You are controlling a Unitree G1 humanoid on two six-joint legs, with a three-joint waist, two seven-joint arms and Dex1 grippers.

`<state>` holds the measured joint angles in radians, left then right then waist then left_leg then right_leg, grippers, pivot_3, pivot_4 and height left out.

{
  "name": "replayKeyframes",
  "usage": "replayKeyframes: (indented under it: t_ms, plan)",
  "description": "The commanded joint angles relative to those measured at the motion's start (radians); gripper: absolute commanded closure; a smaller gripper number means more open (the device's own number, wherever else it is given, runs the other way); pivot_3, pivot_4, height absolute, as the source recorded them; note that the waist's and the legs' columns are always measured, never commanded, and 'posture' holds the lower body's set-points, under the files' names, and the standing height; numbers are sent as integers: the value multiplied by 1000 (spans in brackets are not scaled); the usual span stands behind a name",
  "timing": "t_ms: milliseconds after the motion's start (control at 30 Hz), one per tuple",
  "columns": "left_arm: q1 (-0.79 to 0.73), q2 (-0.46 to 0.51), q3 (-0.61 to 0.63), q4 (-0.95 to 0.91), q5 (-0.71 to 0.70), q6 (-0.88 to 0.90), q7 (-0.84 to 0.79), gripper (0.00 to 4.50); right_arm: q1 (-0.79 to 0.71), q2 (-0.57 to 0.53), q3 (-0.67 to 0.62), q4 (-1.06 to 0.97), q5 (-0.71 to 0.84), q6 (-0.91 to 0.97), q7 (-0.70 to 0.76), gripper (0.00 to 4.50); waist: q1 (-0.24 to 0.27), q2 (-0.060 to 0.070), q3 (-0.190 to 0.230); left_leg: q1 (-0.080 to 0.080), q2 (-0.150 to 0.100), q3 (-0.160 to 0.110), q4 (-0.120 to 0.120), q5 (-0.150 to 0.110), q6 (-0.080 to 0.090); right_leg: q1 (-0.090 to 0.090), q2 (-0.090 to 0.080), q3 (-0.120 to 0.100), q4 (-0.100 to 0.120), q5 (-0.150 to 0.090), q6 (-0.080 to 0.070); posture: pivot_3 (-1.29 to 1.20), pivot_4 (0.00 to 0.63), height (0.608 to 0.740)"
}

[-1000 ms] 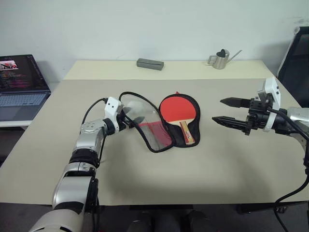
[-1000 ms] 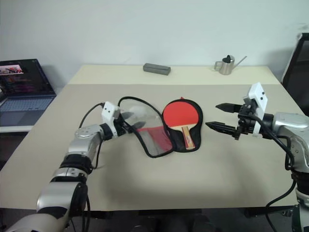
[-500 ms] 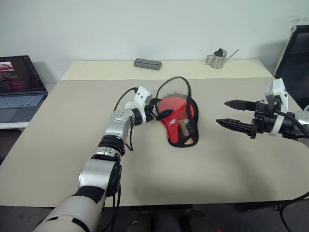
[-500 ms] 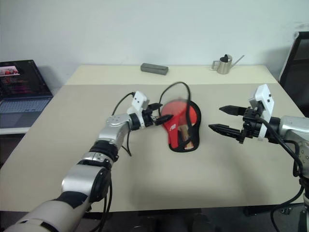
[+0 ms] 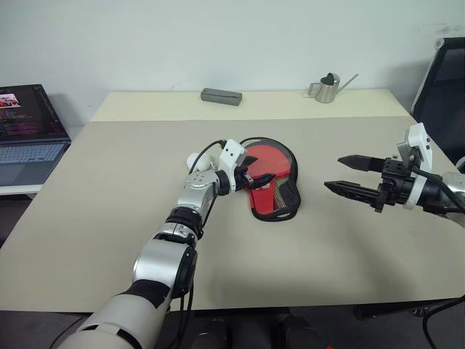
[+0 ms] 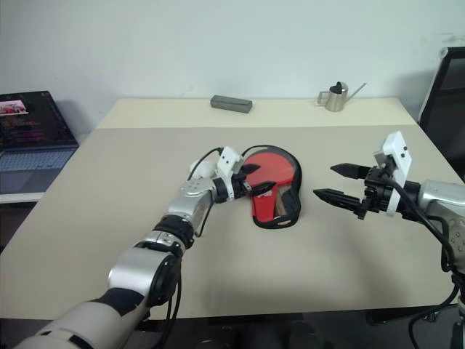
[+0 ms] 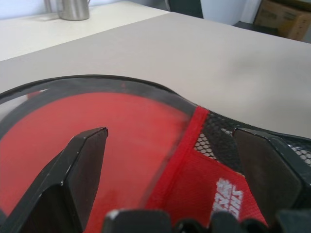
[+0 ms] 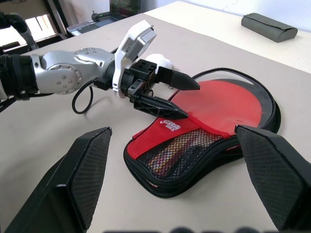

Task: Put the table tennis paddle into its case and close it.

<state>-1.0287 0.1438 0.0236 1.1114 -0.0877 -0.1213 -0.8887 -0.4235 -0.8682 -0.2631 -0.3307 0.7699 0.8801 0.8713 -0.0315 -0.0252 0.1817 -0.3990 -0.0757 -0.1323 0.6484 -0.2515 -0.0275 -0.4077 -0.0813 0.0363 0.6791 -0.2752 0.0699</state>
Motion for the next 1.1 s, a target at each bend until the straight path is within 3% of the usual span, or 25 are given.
replayKeyframes:
  t_ms: [33, 300, 567, 800, 933, 1100]
  plan:
    - [25, 1, -7, -48, 1, -19, -12, 0, -35, 35, -1, -33, 36, 7, -39, 40, -1, 0, 0, 0, 0, 0, 0, 0, 0, 0, 0, 0, 0, 0, 0, 0, 150, 740]
    - [104, -12, -18, -181, -24, 14, -28, 0, -84, 158, 37, -4, 56, 46, -155, 40, 1, 0, 0, 0, 0, 0, 1, 0, 0, 0, 0, 1, 0, 0, 0, 0, 150, 740]
    - [194, 119, 8, -539, -137, 224, -149, 0, -117, 229, 57, 46, 72, 134, -254, 40, -3, 0, 0, 1, 0, 0, 0, 0, 0, -1, 1, 2, 1, 0, 0, 0, 150, 740]
    - [338, 390, 38, -955, -290, 500, -301, 0, -171, 262, 86, 137, 21, 161, -326, 40, -8, 1, 0, 1, 1, 0, 0, 0, 0, -2, 1, 3, 1, 0, 0, 0, 150, 740]
    - [369, 535, 91, -1089, -373, 609, -344, 0, -199, 269, 131, 178, -19, 183, -347, 40, -9, 1, 0, 1, 1, 0, 0, 0, 0, -2, 1, 3, 1, 0, 0, 0, 150, 740]
    - [385, 637, 151, -1182, -447, 669, -348, 0, -234, 299, 167, 228, -41, 195, -338, 40, -9, 1, 0, 1, 1, 0, 0, 0, 0, -1, 1, 3, 1, 0, 0, 0, 150, 740]
